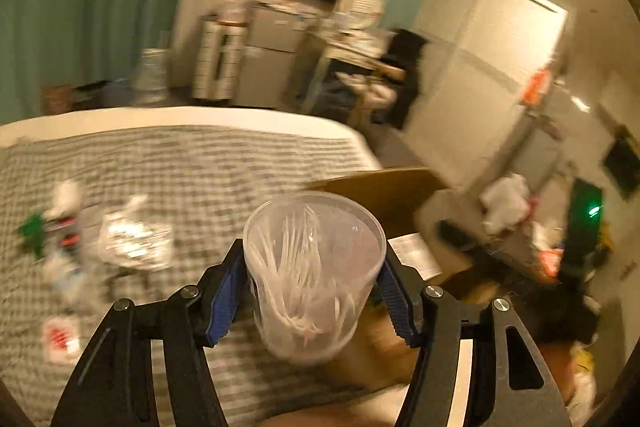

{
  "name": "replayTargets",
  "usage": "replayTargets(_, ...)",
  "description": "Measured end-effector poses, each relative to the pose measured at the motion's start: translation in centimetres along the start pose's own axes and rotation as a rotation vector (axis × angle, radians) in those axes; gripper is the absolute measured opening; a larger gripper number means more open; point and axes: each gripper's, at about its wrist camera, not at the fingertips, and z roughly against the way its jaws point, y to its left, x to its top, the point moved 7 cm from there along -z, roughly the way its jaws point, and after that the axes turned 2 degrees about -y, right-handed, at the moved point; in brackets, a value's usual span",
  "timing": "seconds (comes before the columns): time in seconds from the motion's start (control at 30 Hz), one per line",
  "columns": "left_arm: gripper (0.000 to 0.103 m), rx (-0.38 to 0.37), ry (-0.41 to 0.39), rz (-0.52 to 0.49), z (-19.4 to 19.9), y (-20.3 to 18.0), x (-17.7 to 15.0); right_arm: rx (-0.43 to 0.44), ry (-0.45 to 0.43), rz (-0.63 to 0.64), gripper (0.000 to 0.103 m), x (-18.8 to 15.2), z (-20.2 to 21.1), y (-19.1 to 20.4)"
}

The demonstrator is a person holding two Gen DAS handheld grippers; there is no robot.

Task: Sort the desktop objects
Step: 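Carry floss jar and tape roll to the cardboard box and release them, then reach the left tool toward the red-printed sachet while the right tool approaches the sunglasses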

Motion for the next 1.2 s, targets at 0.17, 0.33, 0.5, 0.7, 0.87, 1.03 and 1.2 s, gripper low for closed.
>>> replayTargets(0.17,0.064,-0.071,0.048,-0.078,-4.3,-6.0,0.9,-0.040,0.022,-0.033,0.084,1.2,-0.1,-3.3)
replayTargets(0.33,0.092,-0.045,0.105,-0.096,-6.8,-6.7,0.2,-0.046,0.001,-0.114,0.098,0.8,0.2,-4.9)
replayTargets(0.5,0.103,0.090,0.059,-0.072,-5.1,-2.5,1.3,-0.027,-0.036,-0.134,0.098,0.9,0.5,-4.5)
replayTargets(0.7,0.103,0.289,-0.065,0.007,1.6,7.1,3.5,0.054,-0.169,-0.032,0.100,1.0,2.1,0.4)
replayTargets(0.87,0.103,0.468,-0.180,-0.005,8.3,15.1,3.6,0.105,-0.213,0.118,0.103,0.4,2.4,7.9)
replayTargets(1.03,0.103,0.607,-0.167,0.014,12.2,21.5,0.2,0.233,-0.184,0.111,0.103,-1.7,1.5,15.1)
replayTargets(1.2,0.103,0.647,-0.101,0.112,11.7,26.5,-5.5,0.350,-0.119,0.056,0.103,-5.8,-0.9,20.6)
